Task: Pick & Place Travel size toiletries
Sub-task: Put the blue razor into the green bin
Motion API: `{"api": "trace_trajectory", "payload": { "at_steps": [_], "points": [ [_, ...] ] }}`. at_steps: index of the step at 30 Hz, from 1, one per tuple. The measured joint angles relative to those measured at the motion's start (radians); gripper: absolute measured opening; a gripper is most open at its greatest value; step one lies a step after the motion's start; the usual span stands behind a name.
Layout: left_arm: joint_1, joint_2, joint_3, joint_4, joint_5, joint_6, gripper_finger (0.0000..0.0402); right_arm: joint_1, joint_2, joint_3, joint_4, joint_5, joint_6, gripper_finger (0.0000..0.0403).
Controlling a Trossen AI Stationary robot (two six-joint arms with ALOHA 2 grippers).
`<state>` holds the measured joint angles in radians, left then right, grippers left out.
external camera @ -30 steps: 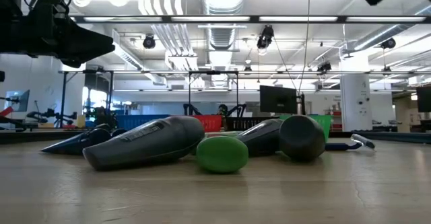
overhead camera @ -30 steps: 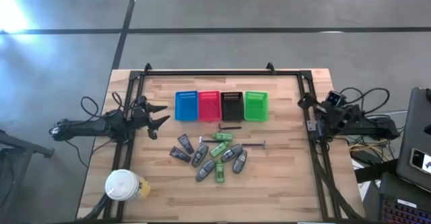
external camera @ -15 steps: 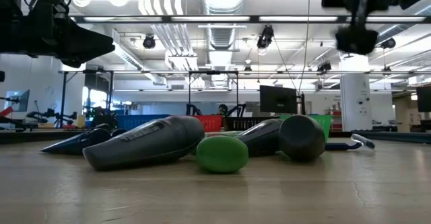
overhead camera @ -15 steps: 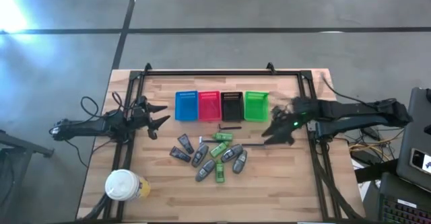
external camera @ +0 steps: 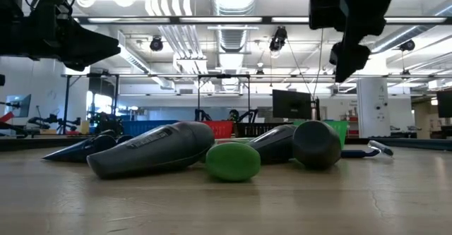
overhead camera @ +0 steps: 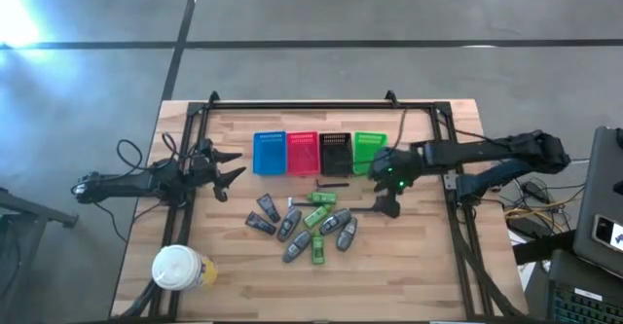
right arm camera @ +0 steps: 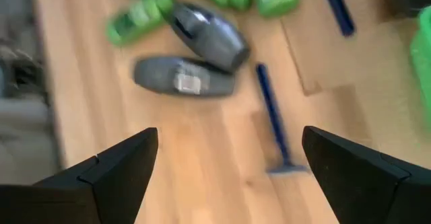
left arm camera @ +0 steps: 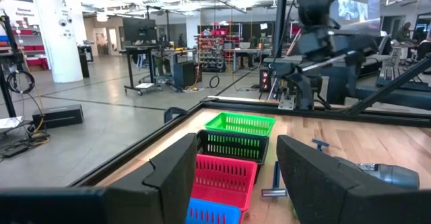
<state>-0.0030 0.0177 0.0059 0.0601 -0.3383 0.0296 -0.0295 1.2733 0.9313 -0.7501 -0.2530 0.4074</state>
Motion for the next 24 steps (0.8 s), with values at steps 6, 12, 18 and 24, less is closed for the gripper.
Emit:
{"api": "trace_trajectory", "payload": {
  "at_steps": [6,12,18,24],
  "points": [
    [0.0,0.001,0.0,0.0,0.0,0.0,0.0212,0.042,0.146,0.063,-0.114,0.178,-0.316,0.0364],
    [0.0,0.001,0.0,0.0,0.0,0.0,0.0212,0.138,0.266,0.053,-0.064,0.26,-0.459,0.0363],
    [0.0,0.001,0.0,0.0,0.0,0.0,0.0212,0.21,0.354,0.022,0.031,0.355,-0.412,0.0321],
    [0.0,0.001,0.0,0.0,0.0,0.0,0.0212,0.182,0.407,-0.005,0.099,0.356,-0.301,0.0236]
  ]
}}
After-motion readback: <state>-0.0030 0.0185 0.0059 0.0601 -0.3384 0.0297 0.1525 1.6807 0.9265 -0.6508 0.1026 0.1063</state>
